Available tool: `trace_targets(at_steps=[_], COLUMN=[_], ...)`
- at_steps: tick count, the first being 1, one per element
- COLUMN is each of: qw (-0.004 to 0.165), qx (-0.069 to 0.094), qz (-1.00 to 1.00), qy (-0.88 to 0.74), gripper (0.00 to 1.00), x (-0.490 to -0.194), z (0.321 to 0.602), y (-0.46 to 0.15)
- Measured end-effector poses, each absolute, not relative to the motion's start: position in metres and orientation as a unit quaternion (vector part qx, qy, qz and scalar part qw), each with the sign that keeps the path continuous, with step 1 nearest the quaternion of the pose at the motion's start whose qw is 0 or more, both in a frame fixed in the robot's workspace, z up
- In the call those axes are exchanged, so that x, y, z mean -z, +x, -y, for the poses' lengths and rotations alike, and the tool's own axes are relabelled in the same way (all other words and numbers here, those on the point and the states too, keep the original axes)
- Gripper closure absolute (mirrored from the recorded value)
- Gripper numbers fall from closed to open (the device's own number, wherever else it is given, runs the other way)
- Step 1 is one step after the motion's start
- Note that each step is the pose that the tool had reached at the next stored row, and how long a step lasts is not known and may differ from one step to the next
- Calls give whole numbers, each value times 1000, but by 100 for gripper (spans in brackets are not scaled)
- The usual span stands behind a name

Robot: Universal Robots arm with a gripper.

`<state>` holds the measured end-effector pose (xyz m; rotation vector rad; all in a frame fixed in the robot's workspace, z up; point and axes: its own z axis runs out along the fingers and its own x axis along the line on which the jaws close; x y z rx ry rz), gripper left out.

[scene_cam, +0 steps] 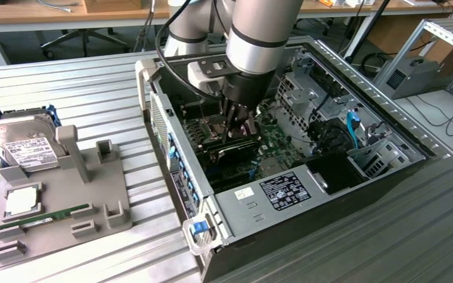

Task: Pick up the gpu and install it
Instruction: 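Press down on the gpu until it lock into place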

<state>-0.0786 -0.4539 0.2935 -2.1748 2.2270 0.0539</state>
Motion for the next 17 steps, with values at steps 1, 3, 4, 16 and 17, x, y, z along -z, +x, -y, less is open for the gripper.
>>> trace_targets(at_steps=[1,3,4,16,17], qw=[14,14,14,14,14], qx=[-17,-17,-17,-17,-17], qz=[-715,-715,-715,-715,-715], qy=[-699,-698,-698,-699,-699], gripper=[89,89,89,89,89], x=[-294,-293,-293,-287,-286], z=[454,454,453,451,451], y=[-79,-79,-79,-80,-80])
